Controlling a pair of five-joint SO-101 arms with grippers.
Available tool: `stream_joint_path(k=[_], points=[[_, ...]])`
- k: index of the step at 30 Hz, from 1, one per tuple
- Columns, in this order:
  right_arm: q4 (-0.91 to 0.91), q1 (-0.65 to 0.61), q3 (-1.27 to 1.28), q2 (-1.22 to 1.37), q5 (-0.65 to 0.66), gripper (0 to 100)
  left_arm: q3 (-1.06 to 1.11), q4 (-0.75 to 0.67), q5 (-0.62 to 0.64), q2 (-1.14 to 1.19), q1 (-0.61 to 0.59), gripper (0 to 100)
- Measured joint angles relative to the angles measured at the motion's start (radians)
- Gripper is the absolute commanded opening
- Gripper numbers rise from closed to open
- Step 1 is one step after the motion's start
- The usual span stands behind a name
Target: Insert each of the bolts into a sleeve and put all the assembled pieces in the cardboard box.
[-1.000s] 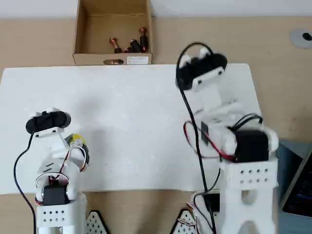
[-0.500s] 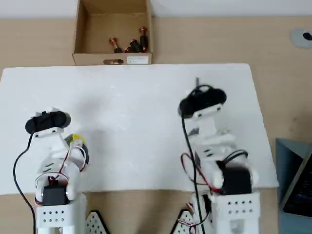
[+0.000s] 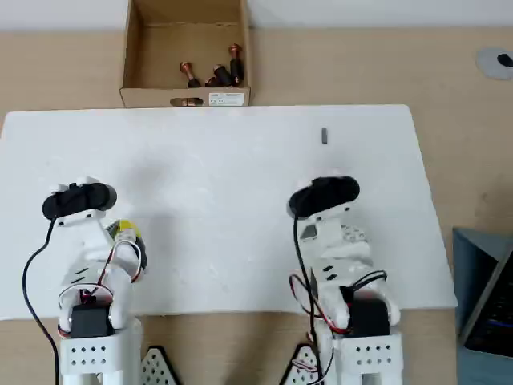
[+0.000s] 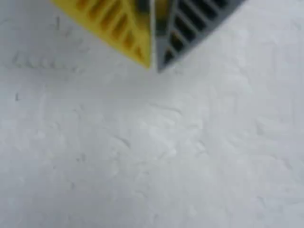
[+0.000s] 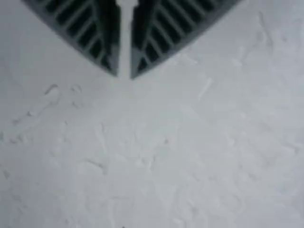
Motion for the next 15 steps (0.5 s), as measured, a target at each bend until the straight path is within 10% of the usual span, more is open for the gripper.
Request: stream_joint_path(k=[15], points=[[0.012, -0.002, 0.103, -0.064, 0.000, 1.0, 0.000, 0.000, 0.000, 0.000, 0.000, 0]])
